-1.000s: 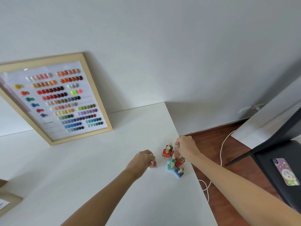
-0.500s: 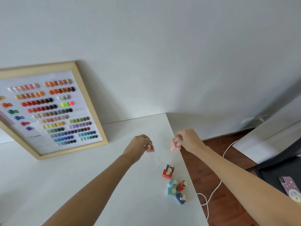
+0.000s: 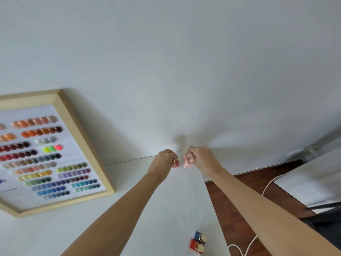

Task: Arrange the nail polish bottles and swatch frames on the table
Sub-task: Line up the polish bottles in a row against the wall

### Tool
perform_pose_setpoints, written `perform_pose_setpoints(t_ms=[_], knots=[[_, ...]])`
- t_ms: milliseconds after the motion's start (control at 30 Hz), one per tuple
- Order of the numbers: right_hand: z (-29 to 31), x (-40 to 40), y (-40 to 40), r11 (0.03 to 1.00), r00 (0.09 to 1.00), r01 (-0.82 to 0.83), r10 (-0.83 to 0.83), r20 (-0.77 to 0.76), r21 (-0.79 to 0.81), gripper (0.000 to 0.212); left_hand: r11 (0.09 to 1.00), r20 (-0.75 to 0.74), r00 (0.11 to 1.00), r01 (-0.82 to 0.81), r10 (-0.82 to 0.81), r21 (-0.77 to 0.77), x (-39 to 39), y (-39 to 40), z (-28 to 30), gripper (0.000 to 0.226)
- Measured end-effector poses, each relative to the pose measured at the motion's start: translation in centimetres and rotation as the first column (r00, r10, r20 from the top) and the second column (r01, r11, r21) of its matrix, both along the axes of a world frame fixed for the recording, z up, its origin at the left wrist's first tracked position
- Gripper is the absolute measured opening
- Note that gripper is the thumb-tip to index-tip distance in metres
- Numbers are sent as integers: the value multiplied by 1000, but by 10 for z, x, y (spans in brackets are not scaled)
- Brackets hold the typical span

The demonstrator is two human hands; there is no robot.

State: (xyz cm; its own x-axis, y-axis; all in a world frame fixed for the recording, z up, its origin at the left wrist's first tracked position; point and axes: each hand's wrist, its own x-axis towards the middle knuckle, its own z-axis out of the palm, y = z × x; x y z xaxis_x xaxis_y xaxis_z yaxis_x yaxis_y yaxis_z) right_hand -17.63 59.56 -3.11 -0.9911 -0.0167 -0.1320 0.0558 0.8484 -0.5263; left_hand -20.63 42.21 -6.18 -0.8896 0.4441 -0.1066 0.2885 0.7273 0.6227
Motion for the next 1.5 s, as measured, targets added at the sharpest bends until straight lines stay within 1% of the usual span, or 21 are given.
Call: perform_pose_setpoints(t_ms=[133,233,333,433,500,567,633,667,733,800,833,933,1000,1067,1233,1400,1433,1500], knots=[[-7,-14,-1,993,998,-62,65,-23,105,21,1000,-11,1000,7,-7,-5,-13,8,-3,27],[-11,-23,-2,982,995,-84,92,-43,171,15,1000,-8,1000,-5,5,28,-18,11,-4,28],[-15,-25,-5,974,992,-81,101,-82,213,14,998,-49,999,-8,11,61,-18,13,-7,35],[-20,-24,-7,985,991,-46,66,-118,164,16,994,-78,996,-35,43,99,-13,15,-11,43],[-23,-23,-7,994,991,-13,27,-128,109,17,987,-68,993,-90,99,131,-9,16,-14,46],[-29,-20,-7,999,990,36,-36,-134,4,20,970,-28,983,-173,181,171,-5,16,-19,48],[-36,-14,-7,989,985,98,-112,-132,-109,32,948,32,965,-262,261,181,0,14,-26,52],[-39,-10,-8,983,982,124,-142,-127,-136,36,939,72,953,-302,293,168,2,14,-30,55],[-48,-8,-8,972,975,185,-200,-97,-145,41,919,159,924,-370,349,134,2,14,-37,58],[-55,-9,-8,958,967,248,-253,-16,-147,45,907,215,902,-404,374,117,0,17,-42,56],[-59,-11,-8,952,963,268,-268,18,-151,43,904,229,897,-411,377,119,-2,19,-43,52],[-63,-16,-12,940,956,292,-291,31,-176,22,882,256,880,-445,399,154,-7,26,-46,32],[-67,-20,-15,930,951,309,-308,37,-201,25,868,273,867,-468,416,164,-8,30,-49,22],[-70,-25,-16,923,944,329,-329,31,-200,23,862,272,861,-481,429,161,-11,33,-50,17],[-77,-32,-13,916,933,355,-359,14,-186,21,854,254,855,-497,452,154,-16,39,-54,12],[-69,-30,-10,934,949,315,-315,30,-171,19,846,259,848,-510,463,158,-14,40,-54,9],[-67,-29,-9,939,954,299,-297,42,-170,16,849,257,849,-507,462,150,-14,40,-53,12],[-58,-24,-7,951,962,271,-262,81,-148,13,858,254,849,-501,463,112,-12,37,-49,28]])
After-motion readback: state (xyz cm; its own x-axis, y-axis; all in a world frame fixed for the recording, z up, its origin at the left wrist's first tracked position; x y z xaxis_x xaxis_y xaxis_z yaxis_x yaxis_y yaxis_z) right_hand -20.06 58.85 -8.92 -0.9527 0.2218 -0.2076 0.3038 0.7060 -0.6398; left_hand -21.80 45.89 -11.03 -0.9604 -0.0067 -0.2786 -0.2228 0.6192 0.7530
